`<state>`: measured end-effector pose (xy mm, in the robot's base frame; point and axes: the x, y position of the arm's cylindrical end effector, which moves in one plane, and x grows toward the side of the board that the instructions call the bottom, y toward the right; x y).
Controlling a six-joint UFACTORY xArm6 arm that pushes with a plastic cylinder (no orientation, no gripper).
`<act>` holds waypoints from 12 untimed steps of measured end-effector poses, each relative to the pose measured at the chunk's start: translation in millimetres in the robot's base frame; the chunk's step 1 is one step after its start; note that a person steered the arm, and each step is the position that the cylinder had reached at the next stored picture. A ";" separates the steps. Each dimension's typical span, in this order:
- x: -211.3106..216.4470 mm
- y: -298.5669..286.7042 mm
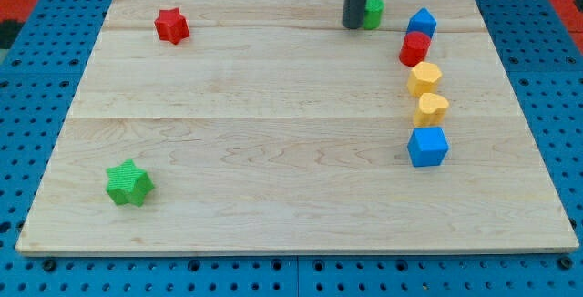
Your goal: Move your arm to the bottom of the blue cube
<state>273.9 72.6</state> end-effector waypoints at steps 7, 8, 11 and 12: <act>-81.5 78.4; -81.1 95.4; 84.4 271.9; 153.3 272.3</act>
<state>427.2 344.9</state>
